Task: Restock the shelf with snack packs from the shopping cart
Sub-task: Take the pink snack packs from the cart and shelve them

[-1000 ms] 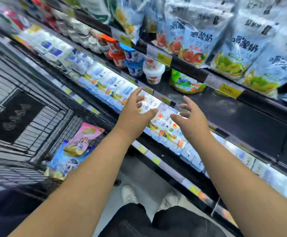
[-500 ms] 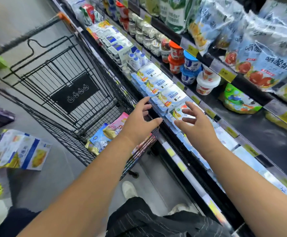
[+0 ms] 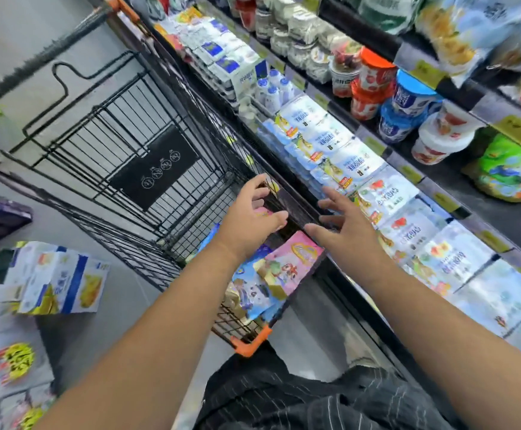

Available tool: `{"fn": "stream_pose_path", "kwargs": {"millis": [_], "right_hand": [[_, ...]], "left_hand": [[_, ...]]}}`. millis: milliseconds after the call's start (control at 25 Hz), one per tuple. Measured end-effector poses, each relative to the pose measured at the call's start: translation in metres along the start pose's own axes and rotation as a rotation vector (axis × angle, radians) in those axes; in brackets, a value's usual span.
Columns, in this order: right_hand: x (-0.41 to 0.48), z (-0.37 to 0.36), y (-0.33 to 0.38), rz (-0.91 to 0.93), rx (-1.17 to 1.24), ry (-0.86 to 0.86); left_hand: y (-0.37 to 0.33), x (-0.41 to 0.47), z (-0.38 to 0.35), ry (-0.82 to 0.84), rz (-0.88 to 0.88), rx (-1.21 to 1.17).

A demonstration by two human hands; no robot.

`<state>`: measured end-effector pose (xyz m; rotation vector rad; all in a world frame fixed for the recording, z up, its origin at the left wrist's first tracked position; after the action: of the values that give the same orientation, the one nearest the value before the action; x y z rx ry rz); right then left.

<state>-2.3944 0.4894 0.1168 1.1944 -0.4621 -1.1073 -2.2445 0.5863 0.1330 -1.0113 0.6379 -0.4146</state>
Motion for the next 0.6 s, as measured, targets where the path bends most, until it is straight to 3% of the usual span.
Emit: {"fn": "stream_pose_path", "kwargs": {"millis": [320, 600], "right_hand": [[0.034, -0.104, -0.003, -0.15, -0.001, -0.128], [0.053, -0.157, -0.066, -0.373, -0.118, -0.272]], "left_hand": [[0.04, 0.108, 0.065, 0.146, -0.044, 0.227], [0.107, 0.175, 0.056, 0.303, 0.024, 0.358]]}}
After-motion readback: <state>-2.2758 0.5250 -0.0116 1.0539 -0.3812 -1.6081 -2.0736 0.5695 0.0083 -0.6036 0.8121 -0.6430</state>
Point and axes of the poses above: each hand's wrist, its own x-axis towards the middle knuckle, its own z-axis out of the back of the hand, y = z × x, the point moved 2 cm from there along x, towards the middle knuckle, and after that the axes turned 13 degrees about -y, right-handed, at the moved point
